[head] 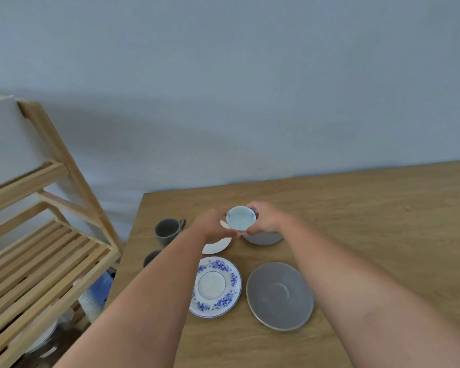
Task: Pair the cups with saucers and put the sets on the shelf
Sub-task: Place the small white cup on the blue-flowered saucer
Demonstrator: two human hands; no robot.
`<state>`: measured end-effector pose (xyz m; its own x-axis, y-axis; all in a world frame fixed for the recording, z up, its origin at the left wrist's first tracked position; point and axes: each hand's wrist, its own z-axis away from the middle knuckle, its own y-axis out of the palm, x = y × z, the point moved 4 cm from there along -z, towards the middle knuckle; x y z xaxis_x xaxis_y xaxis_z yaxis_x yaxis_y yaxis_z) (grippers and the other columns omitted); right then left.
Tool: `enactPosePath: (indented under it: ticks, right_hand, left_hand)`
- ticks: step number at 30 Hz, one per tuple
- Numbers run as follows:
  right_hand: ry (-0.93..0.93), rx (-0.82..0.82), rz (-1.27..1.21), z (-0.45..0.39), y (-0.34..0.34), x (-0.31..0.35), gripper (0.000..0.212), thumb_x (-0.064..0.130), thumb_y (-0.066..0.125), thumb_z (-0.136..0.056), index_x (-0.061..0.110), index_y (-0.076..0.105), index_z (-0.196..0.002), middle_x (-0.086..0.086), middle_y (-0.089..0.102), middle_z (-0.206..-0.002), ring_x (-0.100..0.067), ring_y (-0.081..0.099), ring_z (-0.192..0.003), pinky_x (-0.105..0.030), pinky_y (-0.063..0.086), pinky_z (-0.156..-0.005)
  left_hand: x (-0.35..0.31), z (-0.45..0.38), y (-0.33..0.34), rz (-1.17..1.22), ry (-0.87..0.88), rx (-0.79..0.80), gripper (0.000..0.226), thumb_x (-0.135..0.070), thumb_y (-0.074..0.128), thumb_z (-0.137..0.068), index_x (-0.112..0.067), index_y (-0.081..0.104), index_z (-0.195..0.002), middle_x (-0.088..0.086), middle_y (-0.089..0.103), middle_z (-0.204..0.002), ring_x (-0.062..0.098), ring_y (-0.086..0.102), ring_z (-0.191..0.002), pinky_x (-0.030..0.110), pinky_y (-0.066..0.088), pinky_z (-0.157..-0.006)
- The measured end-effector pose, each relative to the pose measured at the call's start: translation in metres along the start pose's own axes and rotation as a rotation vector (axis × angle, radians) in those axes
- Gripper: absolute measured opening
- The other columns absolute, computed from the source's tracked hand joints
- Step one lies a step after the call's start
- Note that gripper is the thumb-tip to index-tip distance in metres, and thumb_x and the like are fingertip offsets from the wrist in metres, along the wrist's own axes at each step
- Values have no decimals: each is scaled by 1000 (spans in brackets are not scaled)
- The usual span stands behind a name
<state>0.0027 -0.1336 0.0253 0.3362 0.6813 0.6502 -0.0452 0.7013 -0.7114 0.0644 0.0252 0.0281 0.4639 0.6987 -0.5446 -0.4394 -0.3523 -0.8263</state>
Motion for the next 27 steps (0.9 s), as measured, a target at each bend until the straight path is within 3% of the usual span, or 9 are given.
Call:
enactPosePath:
  ticks: [7, 10, 14, 16, 21, 27]
  right_hand:
    - [-42, 90, 44, -23, 36, 33, 74, 27, 87, -57, 23, 56, -124, 2, 63, -118, -20, 58, -106, -35, 48, -89]
    - [-66, 140, 136, -22, 54, 39, 73, 32, 87, -58, 23, 56, -122, 1, 63, -118, -18, 58, -101, -30, 46, -79]
    - [-101, 188, 185, -6, 76, 38, 76, 34, 87, -62, 22, 50, -127, 2, 60, -114, -16, 56, -96, -27, 45, -78]
    - [-102, 204, 168, 7, 85, 33, 77, 41, 86, -61, 25, 49, -126, 5, 60, -108, -14, 59, -95, -27, 48, -77]
    - [-118, 170, 99, 38, 104, 20, 68, 52, 83, -55, 35, 53, -113, 16, 61, -97, -8, 59, -88, -27, 50, -73]
    - [-149, 102, 120, 56, 113, 19, 66, 52, 81, -58, 37, 56, -117, 18, 60, -104, -7, 57, -97, -30, 51, -82]
  left_hand:
    - [44, 14, -19, 23, -105, 7, 59, -40, 85, -70, -25, 61, -122, -8, 65, -105, 13, 59, -95, 27, 46, -78]
    - [51, 23, -18, -90, -87, 97, 64, -41, 85, -69, -27, 59, -125, -5, 68, -114, 17, 61, -103, 33, 51, -88]
    - [59, 34, -13, -354, -46, 161, 79, -62, 79, -62, -34, 55, -131, -8, 67, -121, 19, 57, -114, 40, 42, -96]
    - [64, 43, -9, -442, -26, 181, 80, -69, 74, -61, -38, 52, -132, -10, 67, -118, 20, 53, -115, 42, 33, -93]
    - [67, 70, 2, -468, 30, 196, 71, -70, 71, -63, -41, 54, -126, -13, 62, -97, 16, 45, -104, 40, 28, -88]
    - [67, 87, 14, -501, 25, 169, 75, -71, 70, -62, -41, 53, -129, -11, 64, -106, 17, 43, -109, 40, 28, -90]
